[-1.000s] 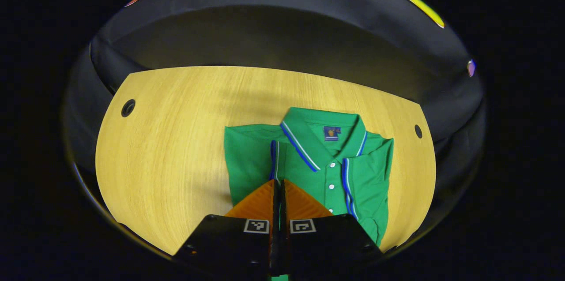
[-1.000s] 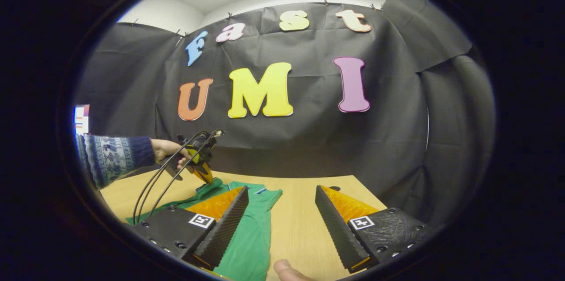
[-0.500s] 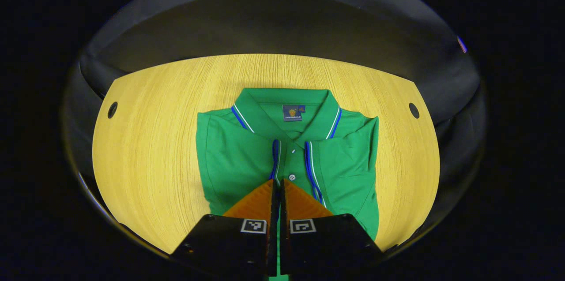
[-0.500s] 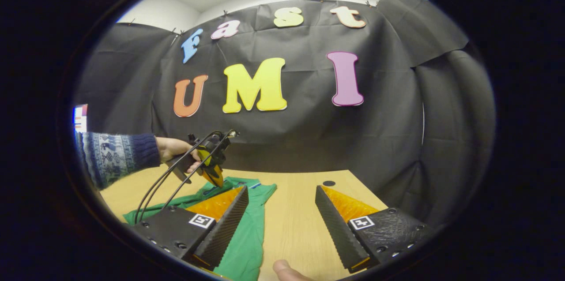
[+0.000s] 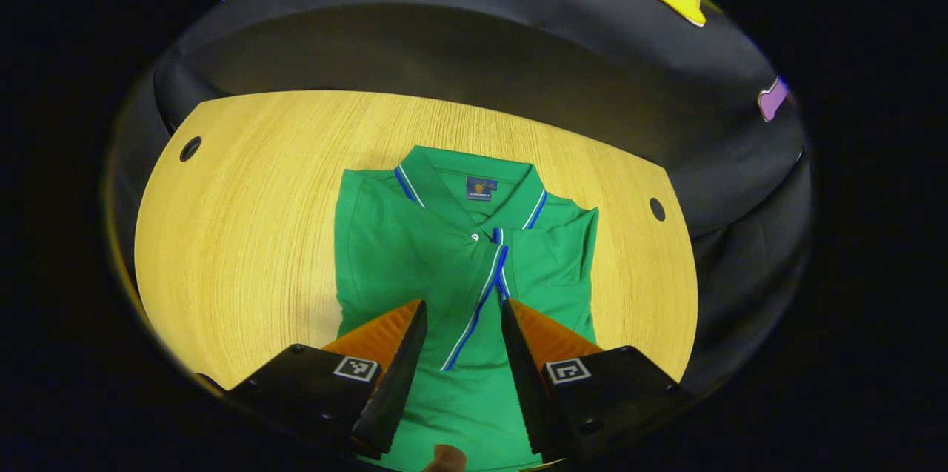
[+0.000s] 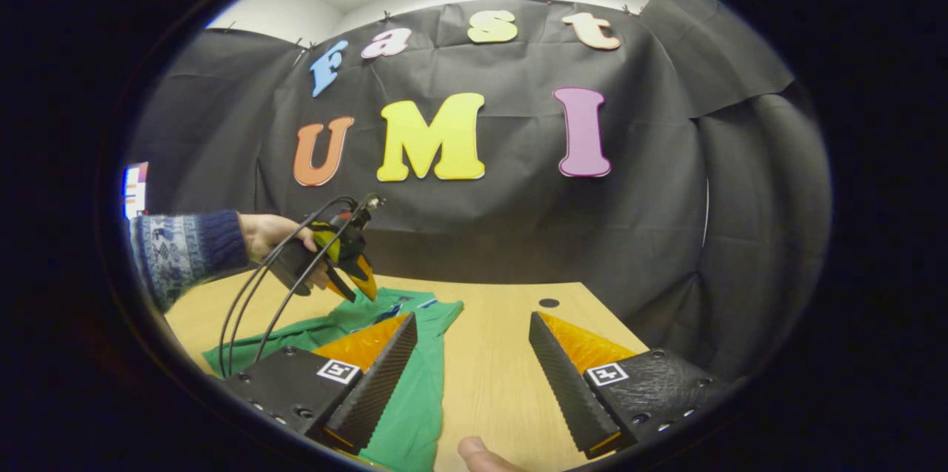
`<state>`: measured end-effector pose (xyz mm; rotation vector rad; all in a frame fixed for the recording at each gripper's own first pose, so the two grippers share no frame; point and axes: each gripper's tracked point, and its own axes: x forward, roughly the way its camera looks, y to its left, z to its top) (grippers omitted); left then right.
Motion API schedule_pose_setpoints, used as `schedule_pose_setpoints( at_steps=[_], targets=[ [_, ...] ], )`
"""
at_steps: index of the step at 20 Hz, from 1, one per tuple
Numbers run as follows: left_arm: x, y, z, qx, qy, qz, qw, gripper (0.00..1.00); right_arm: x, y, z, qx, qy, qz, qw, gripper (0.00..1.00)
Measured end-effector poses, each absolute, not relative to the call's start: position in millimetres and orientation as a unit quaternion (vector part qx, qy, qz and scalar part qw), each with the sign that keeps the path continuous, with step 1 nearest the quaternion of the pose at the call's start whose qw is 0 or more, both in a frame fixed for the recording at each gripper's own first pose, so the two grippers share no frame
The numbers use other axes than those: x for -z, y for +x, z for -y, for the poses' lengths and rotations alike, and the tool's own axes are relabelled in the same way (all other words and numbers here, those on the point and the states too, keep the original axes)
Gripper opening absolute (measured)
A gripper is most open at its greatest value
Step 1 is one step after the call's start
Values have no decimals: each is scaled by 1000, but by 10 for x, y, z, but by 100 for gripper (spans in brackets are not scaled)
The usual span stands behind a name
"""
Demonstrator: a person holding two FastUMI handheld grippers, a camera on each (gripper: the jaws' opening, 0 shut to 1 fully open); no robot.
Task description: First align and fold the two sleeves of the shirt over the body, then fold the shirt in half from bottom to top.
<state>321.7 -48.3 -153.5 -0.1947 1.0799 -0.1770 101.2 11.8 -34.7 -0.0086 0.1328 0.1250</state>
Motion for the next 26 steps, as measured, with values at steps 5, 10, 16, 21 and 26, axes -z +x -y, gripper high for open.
schedule_pose_setpoints(
  at_steps=[5, 10, 16, 21, 26],
  targets=[
    [1120, 2831, 221, 93, -33, -450, 888, 89, 312, 772, -300, -64, -12, -64, 996, 94],
    [647, 2440, 18, 88, 38, -348, 933, 80, 184, 466, -437, -67, -27, -43, 997, 95],
    [192, 1763, -165, 78, 80, -220, 969, 100, 95, 166, -466, -63, -19, -46, 997, 95],
    [181, 1209, -523, 47, 87, -157, 983, 99, 38, 36, -217, -37, -27, -39, 998, 96],
    [325, 789, -903, 24, 62, -146, 987, 99, 209, 17, -200, -32, -46, -64, 996, 97]
  ],
)
